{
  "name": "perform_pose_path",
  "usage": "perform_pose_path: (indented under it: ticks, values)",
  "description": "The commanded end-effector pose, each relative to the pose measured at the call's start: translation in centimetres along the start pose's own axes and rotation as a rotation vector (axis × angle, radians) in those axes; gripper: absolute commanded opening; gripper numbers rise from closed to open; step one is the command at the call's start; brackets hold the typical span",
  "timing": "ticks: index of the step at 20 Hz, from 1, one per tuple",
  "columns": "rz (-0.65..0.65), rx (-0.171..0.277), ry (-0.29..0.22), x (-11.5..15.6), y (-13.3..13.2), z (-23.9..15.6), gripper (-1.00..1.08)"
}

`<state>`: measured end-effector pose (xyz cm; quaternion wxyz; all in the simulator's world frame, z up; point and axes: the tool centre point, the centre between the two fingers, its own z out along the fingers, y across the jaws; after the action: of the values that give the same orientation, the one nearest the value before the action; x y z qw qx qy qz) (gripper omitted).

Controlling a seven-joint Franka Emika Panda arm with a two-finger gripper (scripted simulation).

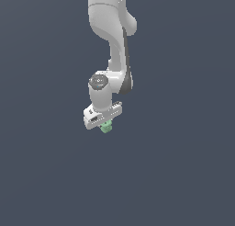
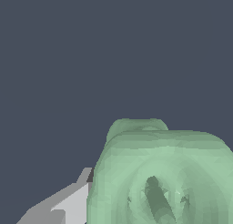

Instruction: Pick up the object and move it to a goal position.

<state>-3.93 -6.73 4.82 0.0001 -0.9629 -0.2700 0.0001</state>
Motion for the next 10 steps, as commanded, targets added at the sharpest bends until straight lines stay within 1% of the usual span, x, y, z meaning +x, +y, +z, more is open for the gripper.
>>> perform_pose_path:
  ticks: [1,10]
  values:
    - [0.000,0.000,0.000,0.2,1.2,-0.1,-1.00]
    - [0.000,0.000,0.000,1.4,7.1,-0.3,-1.00]
